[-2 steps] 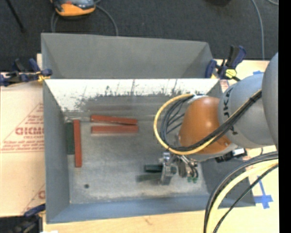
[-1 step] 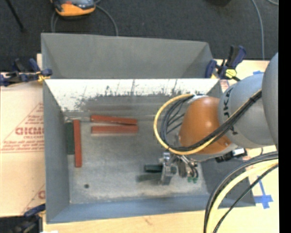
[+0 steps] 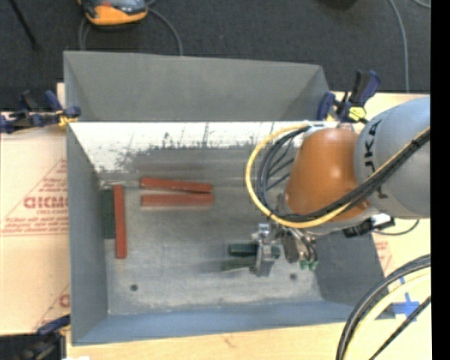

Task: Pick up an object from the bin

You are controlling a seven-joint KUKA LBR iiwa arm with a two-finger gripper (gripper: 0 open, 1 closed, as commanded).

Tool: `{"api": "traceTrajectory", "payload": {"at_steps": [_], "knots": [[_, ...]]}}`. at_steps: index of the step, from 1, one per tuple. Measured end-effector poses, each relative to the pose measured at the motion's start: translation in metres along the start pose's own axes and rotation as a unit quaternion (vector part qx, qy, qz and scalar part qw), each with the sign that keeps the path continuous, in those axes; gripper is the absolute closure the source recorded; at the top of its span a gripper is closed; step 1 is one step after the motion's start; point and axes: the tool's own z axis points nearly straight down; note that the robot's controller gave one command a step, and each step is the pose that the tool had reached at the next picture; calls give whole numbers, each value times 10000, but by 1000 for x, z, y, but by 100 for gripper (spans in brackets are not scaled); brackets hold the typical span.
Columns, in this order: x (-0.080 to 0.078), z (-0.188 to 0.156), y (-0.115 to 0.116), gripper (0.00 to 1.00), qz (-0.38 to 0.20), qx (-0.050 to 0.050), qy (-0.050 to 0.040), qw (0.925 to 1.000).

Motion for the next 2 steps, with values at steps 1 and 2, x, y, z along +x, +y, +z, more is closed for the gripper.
{"api": "traceTrajectory", "payload": {"at_steps": [1, 2], "knots": [[3, -30, -4, 100, 16, 1, -42, 10000], [18, -157, -7, 100, 50, 2, -35, 10000]]}}
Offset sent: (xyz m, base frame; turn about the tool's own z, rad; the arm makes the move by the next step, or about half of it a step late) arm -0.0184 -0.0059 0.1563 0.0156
